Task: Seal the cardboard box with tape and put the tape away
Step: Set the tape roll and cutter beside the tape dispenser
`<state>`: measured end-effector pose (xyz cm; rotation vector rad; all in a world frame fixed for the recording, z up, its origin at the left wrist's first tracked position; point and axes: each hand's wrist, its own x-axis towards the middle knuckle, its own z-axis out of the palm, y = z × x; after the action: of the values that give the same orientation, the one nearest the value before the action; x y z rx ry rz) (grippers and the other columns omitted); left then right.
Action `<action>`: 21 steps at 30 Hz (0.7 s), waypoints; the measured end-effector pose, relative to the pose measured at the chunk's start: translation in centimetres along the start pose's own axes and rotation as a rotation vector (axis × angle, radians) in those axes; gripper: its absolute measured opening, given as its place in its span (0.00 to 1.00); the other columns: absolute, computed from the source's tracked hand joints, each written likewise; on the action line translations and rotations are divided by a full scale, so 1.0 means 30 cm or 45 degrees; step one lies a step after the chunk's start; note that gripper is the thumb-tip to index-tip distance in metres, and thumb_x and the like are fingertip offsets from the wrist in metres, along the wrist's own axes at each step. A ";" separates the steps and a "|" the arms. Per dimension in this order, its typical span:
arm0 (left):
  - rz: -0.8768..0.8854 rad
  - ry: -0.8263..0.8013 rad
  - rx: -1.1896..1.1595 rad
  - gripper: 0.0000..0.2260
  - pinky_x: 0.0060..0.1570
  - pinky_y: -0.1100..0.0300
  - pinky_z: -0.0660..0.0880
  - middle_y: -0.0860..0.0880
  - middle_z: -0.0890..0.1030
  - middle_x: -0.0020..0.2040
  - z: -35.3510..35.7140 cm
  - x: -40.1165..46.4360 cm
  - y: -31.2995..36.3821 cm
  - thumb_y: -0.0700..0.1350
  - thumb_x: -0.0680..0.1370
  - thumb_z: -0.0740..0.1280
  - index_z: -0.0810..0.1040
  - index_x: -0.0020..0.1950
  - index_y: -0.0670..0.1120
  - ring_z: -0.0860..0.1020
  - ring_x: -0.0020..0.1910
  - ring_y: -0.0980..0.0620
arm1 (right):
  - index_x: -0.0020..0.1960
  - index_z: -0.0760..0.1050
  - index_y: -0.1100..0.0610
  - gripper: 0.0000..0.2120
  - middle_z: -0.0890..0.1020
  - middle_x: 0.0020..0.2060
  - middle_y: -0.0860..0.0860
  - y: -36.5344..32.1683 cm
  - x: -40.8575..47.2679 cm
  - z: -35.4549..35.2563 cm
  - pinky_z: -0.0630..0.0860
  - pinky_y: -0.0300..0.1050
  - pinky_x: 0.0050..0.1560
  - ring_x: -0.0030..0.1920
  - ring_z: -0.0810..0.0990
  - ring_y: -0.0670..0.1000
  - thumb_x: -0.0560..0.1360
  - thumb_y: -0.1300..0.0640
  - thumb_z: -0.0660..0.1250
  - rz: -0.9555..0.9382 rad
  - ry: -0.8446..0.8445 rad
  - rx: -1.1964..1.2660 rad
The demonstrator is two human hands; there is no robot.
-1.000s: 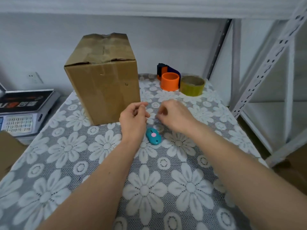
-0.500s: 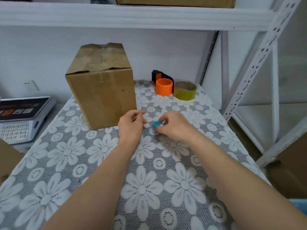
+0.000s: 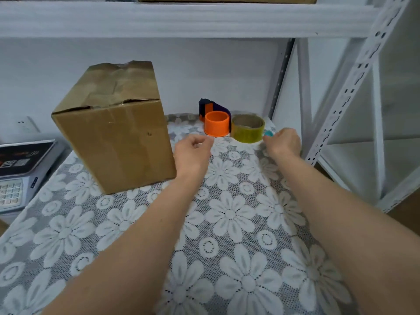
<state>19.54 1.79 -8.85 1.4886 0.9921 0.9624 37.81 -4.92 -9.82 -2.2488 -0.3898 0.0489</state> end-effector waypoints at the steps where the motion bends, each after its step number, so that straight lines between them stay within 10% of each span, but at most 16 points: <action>1: 0.012 0.021 0.012 0.08 0.32 0.66 0.71 0.52 0.74 0.29 0.012 0.008 -0.012 0.47 0.76 0.68 0.79 0.41 0.44 0.71 0.28 0.56 | 0.49 0.76 0.61 0.10 0.82 0.50 0.59 0.000 0.019 0.011 0.72 0.47 0.43 0.50 0.80 0.59 0.75 0.54 0.69 -0.001 0.022 -0.007; 13: 0.146 0.072 0.146 0.15 0.37 0.49 0.76 0.47 0.70 0.27 0.028 -0.002 -0.097 0.44 0.75 0.65 0.67 0.29 0.46 0.68 0.29 0.49 | 0.58 0.74 0.64 0.11 0.77 0.57 0.62 0.005 0.133 0.093 0.69 0.48 0.45 0.55 0.78 0.62 0.77 0.61 0.64 -0.157 0.104 -0.308; 21: 0.137 0.055 0.068 0.17 0.29 0.62 0.67 0.51 0.65 0.25 0.025 0.006 -0.092 0.43 0.76 0.64 0.64 0.28 0.46 0.63 0.26 0.54 | 0.59 0.73 0.63 0.13 0.70 0.61 0.60 0.015 0.041 0.053 0.69 0.48 0.47 0.54 0.76 0.61 0.75 0.68 0.62 -0.222 0.127 -0.111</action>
<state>20.04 1.98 -11.67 1.5846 0.9835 1.0559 38.85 -3.65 -11.07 -2.2827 -0.5414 -0.1741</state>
